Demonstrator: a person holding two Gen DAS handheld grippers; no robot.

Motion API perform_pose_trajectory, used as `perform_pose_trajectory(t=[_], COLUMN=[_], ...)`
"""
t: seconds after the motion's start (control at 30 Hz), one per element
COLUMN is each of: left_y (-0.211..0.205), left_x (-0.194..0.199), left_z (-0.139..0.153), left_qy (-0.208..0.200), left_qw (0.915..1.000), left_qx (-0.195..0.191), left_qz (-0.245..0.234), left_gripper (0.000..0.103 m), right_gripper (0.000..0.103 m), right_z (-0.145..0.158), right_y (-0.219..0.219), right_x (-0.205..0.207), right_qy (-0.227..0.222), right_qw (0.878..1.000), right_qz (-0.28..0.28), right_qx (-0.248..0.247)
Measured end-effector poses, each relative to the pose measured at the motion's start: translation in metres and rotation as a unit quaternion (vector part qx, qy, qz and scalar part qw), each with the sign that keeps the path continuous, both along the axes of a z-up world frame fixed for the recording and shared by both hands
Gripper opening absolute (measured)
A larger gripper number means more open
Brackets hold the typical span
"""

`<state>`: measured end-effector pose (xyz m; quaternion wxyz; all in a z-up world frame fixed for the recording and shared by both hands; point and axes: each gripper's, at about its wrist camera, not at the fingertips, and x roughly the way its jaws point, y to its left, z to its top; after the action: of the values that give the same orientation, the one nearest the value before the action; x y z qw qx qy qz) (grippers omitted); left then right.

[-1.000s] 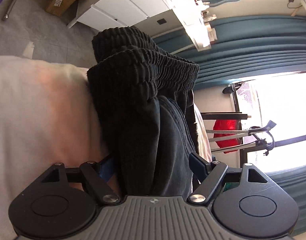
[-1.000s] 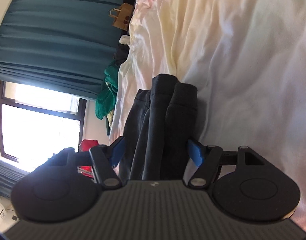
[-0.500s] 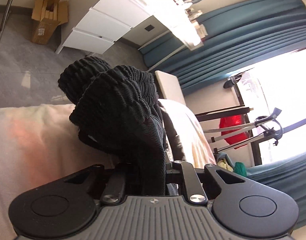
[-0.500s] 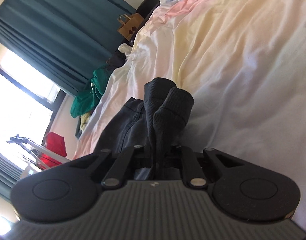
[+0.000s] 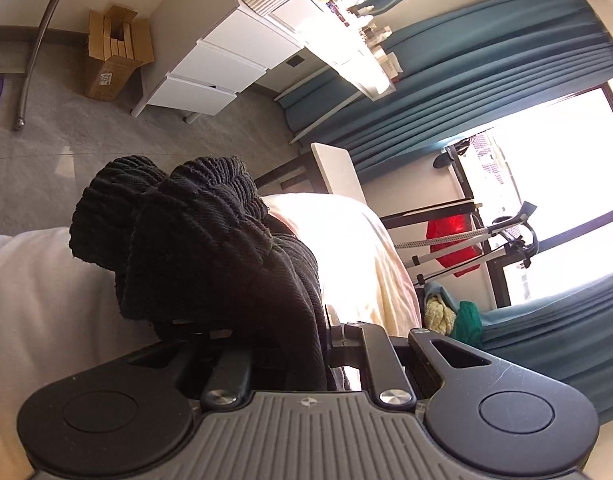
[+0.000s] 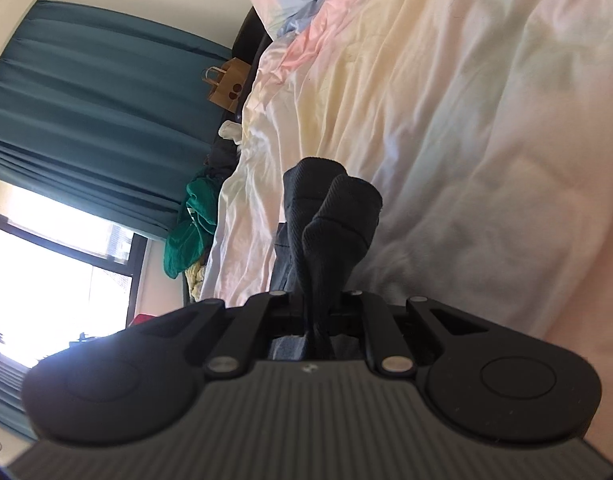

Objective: Fold clothes
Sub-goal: 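Lower the folded trousers onto the bed with both grippers, then open the left gripper and release the ribbed waistband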

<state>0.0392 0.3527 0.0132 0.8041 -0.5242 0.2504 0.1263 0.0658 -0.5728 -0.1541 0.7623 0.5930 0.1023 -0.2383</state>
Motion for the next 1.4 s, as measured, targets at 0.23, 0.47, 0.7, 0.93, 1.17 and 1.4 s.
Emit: perform_pose_trajectory(t=[0.23,0.47,0.7,0.93,1.17,1.4], left_y=[0.014,0.012,0.006,-0.014,-0.077,-0.193], left_x=[-0.072,-0.088,-0.124,-0.163,-0.141,-0.079], left_z=[-0.033,-0.048,-0.03,0.013,0.049,0.04], left_qy=[0.015,0.024,0.042,0.025,-0.024,-0.045], left_qw=[0.9994,0.995,0.9827,0.9473,0.9192,0.8963], left_qx=[0.005,0.023,0.118,0.304,0.376,0.396], left_qz=[-0.032,-0.094,-0.136,-0.097,-0.114,-0.194], left_gripper=[0.016,0.037,0.079,0.079,0.081,0.087], right_gripper=[0.011,0.02,0.043,0.083,0.026,0.012], right_z=[-0.016,-0.046,-0.052,-0.019,-0.03,-0.034], right_y=[-0.001,-0.019,-0.021,-0.002,-0.009,-0.011], right_x=[-0.042,-0.051,-0.051,-0.022,-0.016,-0.027], right_qy=[0.023,0.006,-0.032,0.001,0.025,0.029], right_qw=[0.998,0.993,0.989,0.992,0.993,0.995], right_qz=[-0.007,0.048,0.062,0.124,0.112,0.087], right_qx=[0.057,0.108,0.132,0.029,0.016,0.045])
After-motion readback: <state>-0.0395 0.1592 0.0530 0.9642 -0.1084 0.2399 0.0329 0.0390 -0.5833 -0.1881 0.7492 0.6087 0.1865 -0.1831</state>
